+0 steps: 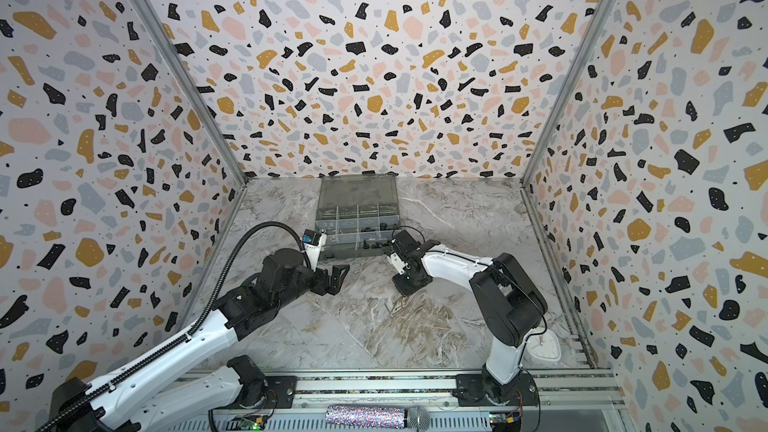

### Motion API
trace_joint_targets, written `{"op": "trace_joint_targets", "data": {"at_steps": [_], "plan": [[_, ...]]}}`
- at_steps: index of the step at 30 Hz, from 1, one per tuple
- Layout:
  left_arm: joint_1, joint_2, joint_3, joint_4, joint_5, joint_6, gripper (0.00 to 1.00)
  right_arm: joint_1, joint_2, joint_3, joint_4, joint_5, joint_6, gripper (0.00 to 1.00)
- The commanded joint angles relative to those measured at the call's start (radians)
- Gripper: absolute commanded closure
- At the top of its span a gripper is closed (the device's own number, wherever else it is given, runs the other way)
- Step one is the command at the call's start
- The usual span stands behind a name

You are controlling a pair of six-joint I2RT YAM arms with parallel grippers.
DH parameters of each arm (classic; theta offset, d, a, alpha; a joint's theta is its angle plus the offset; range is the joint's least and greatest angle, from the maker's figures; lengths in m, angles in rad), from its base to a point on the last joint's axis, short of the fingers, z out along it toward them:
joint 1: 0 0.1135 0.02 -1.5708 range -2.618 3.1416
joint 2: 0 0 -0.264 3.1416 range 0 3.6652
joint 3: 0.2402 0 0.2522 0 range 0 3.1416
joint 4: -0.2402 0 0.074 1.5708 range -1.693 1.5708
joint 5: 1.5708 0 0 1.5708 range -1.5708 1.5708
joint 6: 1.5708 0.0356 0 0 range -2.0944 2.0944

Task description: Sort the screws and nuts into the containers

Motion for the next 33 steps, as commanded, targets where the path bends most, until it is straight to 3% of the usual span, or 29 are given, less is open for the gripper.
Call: {"op": "trace_joint_targets", "data": {"at_steps": [1,13,33], "plan": [[-0.004,-0.03,-0.006,0.0,-0.003,0.013,0.0,0.013,0.005,0.026,-0.023,0.019,-0.011,0.71],[-0.005,-0.068,-0.021,-0.028,-0.066,0.004,0.0,0.026,0.05,0.037,-0.029,0.028,-0.022,0.72],[-0.005,-0.066,-0.022,-0.041,-0.059,0.036,0.0,0.054,0.08,0.156,-0.124,0.087,-0.016,0.69]]}}
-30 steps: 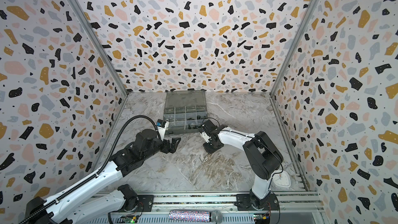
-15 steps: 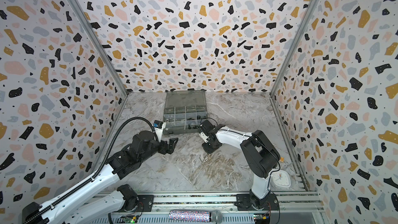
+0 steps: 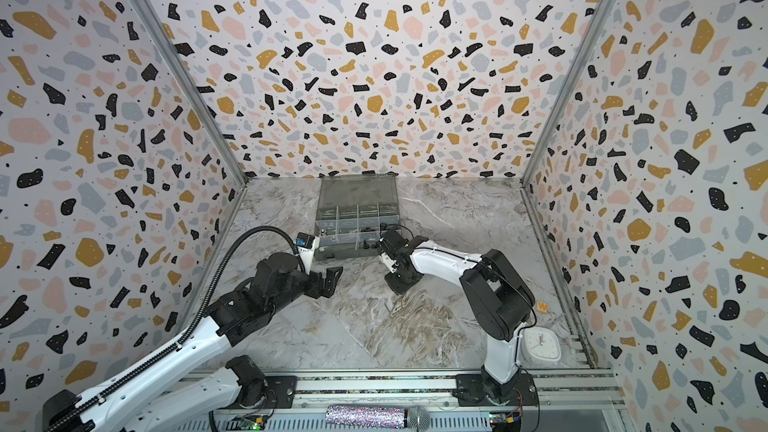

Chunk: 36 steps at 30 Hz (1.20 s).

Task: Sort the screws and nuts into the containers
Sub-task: 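Close the right gripper on the head of a gold screw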

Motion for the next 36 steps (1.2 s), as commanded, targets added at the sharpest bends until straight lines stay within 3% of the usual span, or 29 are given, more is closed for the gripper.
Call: {"op": "trace_joint_targets", "data": {"at_steps": [1,15,24,36], "plan": [[-0.005,-0.003,-0.011,0.011,-0.006,0.027,0.0,0.005,0.012,0.028,-0.043,0.015,-0.004,0.68],[-0.003,-0.022,-0.035,0.011,-0.013,0.041,0.0,0.003,0.071,0.033,-0.034,0.015,-0.029,0.69],[-0.003,-0.015,-0.021,-0.03,-0.022,0.049,0.0,0.006,0.088,0.019,-0.05,-0.018,-0.013,0.89],[0.005,0.047,0.121,-0.134,-0.106,0.114,0.0,0.006,0.091,0.069,-0.079,-0.042,0.003,1.0]]}}
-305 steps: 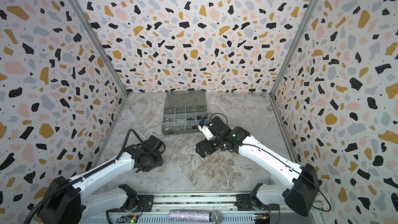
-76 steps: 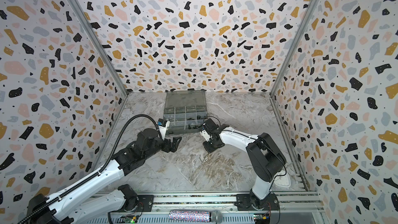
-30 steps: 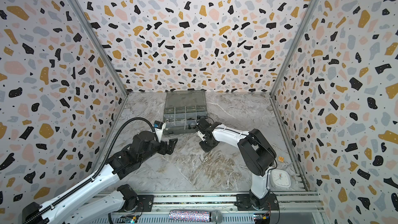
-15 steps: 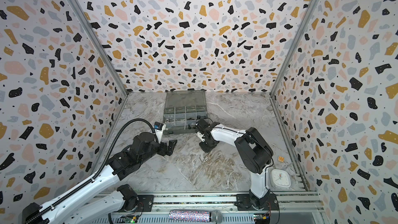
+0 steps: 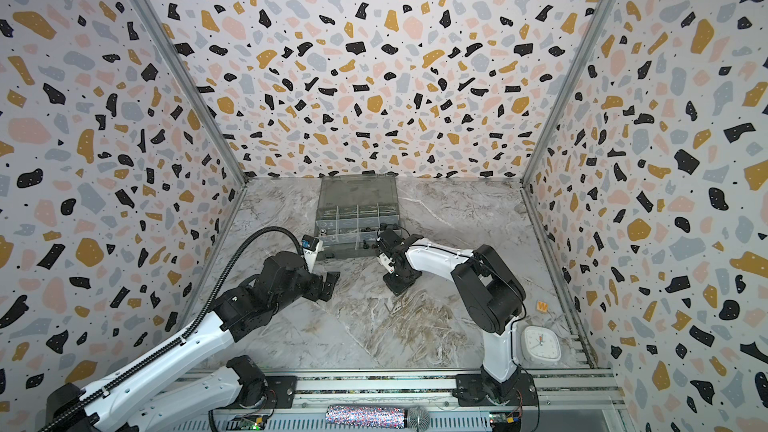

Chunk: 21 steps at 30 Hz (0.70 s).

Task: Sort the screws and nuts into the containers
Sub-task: 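Close the right gripper on the head of a gold screw, then lift the gold screw with the right gripper while the left gripper nears the box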

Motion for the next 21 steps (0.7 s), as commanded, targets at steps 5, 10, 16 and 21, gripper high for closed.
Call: {"op": "trace_joint_targets", "data": {"at_steps": [5,10,16,21], "plan": [[0.065,0.03,0.162,-0.081,-0.085,0.097,0.0,0.006,0.011,0.022,-0.038,-0.018,0.024,1.0],[0.169,0.063,0.226,-0.106,-0.051,0.117,0.0,0.001,0.005,0.016,-0.024,-0.019,0.034,1.0],[0.286,0.121,0.3,-0.127,0.004,0.146,0.0,-0.009,-0.004,0.008,-0.008,-0.041,0.052,1.0],[0.329,0.192,0.344,-0.107,0.01,0.107,0.0,-0.018,-0.006,0.027,-0.008,-0.054,0.071,1.0]]}}
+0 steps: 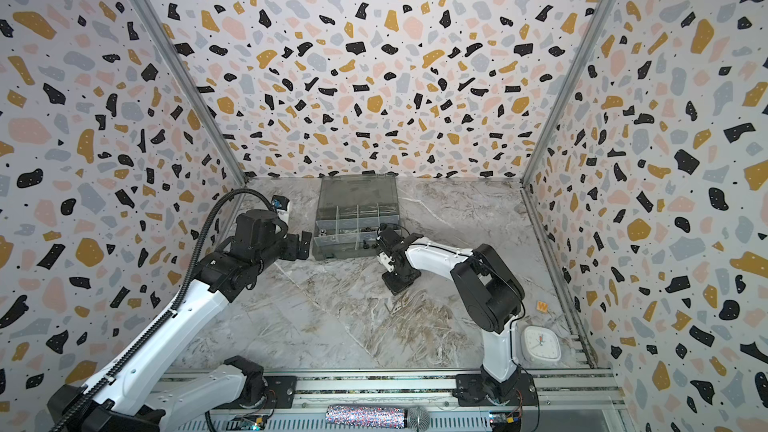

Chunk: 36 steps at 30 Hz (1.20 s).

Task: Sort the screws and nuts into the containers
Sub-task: 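Lift the gold screw with the right gripper while the left gripper nears the box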

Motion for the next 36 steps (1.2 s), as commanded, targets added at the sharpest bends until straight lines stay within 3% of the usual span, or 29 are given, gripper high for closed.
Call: {"op": "trace_joint_targets", "data": {"at_steps": [1,20,36], "plan": [[0.018,0.038,0.045,0.024,0.024,-0.017,0.0,-0.008,-0.011,0.024,-0.016,-0.021,0.029,1.0],[0.04,0.298,0.159,0.104,0.052,-0.069,0.0,-0.056,0.01,0.145,-0.091,-0.048,0.038,1.0],[0.054,0.331,0.152,0.138,0.067,-0.087,0.0,-0.097,-0.014,0.117,-0.101,-0.034,0.028,1.0]]}}
